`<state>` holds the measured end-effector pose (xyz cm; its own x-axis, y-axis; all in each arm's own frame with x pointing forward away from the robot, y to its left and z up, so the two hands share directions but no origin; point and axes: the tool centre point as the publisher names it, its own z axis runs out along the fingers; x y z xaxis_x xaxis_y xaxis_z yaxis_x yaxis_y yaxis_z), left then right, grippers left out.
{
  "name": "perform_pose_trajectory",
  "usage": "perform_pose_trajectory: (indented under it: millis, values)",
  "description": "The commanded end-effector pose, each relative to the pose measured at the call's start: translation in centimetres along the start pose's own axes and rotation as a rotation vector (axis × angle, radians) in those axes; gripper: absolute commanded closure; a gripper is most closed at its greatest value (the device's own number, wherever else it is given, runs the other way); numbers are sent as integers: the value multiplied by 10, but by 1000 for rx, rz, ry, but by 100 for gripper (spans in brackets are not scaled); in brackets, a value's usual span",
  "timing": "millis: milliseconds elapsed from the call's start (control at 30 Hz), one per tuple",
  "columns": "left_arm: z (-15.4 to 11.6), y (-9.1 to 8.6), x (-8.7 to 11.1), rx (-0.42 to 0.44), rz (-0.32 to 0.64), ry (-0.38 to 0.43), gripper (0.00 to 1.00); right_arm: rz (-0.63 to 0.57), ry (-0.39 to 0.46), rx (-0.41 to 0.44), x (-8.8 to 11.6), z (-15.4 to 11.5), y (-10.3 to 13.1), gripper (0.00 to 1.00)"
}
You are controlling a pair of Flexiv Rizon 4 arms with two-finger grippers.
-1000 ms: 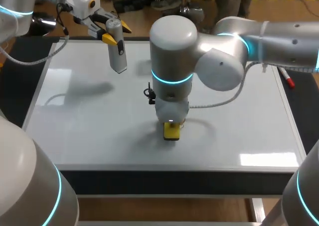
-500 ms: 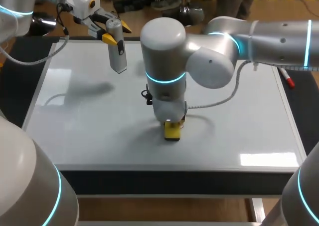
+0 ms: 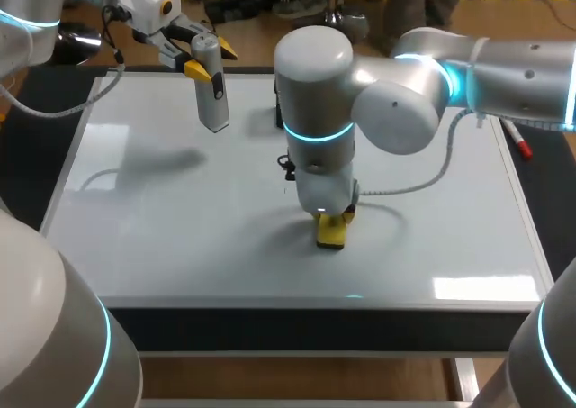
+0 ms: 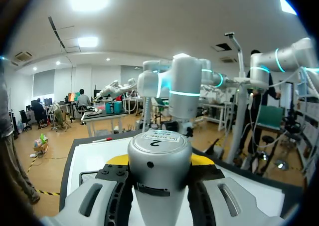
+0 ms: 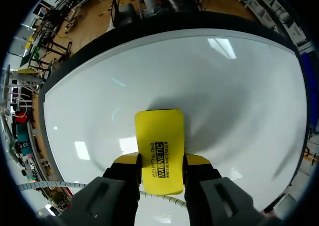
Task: Pick up the inspection probe, press it on each red-marked spot on the whiteboard one by one, put down the probe, pick up the eraser, and wipe off all the red marks.
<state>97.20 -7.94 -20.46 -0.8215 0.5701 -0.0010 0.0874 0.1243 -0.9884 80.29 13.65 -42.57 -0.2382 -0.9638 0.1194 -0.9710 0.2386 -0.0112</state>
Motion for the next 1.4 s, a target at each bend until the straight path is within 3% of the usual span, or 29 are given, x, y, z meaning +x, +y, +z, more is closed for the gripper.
perform_pose_trajectory:
  millis: [33, 467, 633, 833, 1167, 1400]
  values:
    - [-2, -1, -1, 1, -1, 5, 100, 9, -10, -1, 17, 6, -7, 100]
    - [-2, -1, -1, 1, -1, 5, 100, 58, -11, -12, 41, -3, -27, 100]
    - [-2, -1, -1, 1, -1, 5, 100, 102, -83, -41, 54, -22, -42, 100]
    - [-2, -1, -1, 1, -1, 5, 100, 62, -153, -74, 65, -45, -60, 100]
    - [-2, -1, -1, 1, -1, 5, 100, 8, -133, -27, 74, -65, -89, 100]
    - [-2, -1, -1, 1, -1, 5, 100, 8, -133, -27, 74, -65, -89, 100]
